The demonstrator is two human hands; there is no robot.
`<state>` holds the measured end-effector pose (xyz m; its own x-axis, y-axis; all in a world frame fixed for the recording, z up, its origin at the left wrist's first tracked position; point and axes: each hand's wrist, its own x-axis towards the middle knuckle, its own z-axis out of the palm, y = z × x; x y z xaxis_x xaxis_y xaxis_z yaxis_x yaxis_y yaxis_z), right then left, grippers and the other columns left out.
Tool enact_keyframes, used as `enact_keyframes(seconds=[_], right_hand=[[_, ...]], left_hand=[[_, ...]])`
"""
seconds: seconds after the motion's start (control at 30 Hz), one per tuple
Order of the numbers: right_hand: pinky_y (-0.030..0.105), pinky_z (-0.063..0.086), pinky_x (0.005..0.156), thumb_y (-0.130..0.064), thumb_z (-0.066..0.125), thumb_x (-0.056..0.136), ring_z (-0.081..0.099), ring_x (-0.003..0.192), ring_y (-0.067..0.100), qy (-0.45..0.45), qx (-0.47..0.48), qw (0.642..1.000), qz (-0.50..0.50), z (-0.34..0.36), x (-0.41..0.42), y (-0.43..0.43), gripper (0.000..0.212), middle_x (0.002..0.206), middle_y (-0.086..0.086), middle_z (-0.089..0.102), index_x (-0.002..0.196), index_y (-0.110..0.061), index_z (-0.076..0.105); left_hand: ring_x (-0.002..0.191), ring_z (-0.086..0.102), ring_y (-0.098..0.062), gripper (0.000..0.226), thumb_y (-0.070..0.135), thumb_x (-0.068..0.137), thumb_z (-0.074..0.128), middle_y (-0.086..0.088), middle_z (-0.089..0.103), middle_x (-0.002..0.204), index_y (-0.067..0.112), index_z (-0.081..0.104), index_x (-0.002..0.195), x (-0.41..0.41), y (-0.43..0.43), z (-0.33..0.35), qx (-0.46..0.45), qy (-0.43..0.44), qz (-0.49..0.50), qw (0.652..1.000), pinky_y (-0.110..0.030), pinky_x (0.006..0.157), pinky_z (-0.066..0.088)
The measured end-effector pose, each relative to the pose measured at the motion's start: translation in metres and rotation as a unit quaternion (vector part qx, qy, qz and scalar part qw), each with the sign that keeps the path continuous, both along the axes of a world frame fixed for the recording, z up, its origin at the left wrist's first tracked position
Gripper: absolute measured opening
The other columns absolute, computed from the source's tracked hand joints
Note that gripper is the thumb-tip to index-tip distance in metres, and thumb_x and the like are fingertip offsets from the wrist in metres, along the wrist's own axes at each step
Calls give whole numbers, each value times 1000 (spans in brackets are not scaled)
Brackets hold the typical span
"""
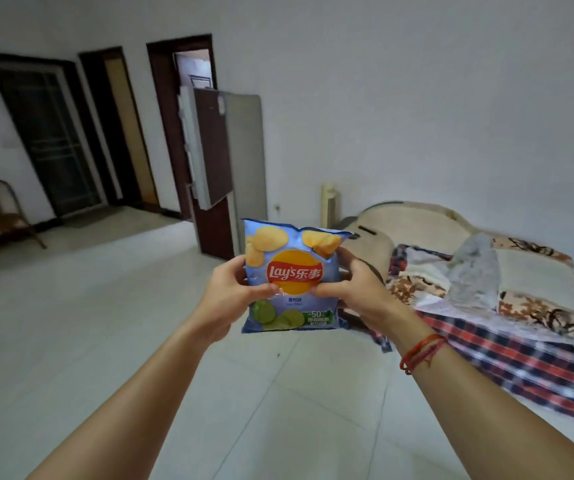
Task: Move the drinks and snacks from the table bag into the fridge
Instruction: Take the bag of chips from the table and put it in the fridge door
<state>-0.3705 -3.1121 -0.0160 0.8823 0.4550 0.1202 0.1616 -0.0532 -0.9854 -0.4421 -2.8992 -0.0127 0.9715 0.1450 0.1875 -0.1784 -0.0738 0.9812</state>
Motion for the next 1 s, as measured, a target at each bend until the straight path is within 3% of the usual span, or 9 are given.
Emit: enact_keyframes(seconds=[0.13, 0.3, 0.5, 0.83, 1.0], right_hand=[[41, 62, 80, 5, 78, 79, 75, 96, 23, -1, -6, 997, 70, 7, 7, 32, 72, 109, 4, 77, 139, -25, 51], [30, 61, 67, 3, 78, 80, 76, 94, 19, 6, -16, 990, 140, 14, 5, 65, 72, 115, 5, 74, 140, -25, 49], [40, 63, 77, -1, 80, 80, 76, 94, 20, 0, -15, 981, 195, 23, -4, 111, 65, 113, 2, 74, 131, -30, 52], [40, 63, 78, -5, 79, 82, 76, 94, 18, -11, -29, 977, 212, 24, -23, 172, 66, 115, 0, 72, 136, -29, 49], [41, 63, 80, -5, 79, 82, 75, 94, 18, -16, -24, 978, 208, 25, -25, 195, 62, 118, -1, 71, 130, -32, 50]], left_hand=[[91, 73, -27, 37, -8, 77, 74, -8, 76, 100, 9, 66, 109, -22, 19, 6, -2, 6, 71, 997, -37, 72, 61], [90, 74, -25, 38, -4, 77, 76, -6, 76, 100, 11, 65, 110, -50, 37, 8, -2, 5, 138, 990, -32, 68, 59], [92, 73, -23, 39, 2, 78, 77, -4, 75, 103, 14, 65, 113, -78, 67, 13, -3, -11, 192, 981, -32, 69, 59], [93, 73, -22, 36, 6, 79, 77, -1, 75, 102, 18, 64, 111, -101, 122, 11, -5, -11, 214, 977, -37, 73, 61], [92, 73, -20, 35, 8, 80, 77, 1, 76, 101, 19, 64, 110, -101, 146, 10, -2, -16, 211, 977, -32, 69, 60]])
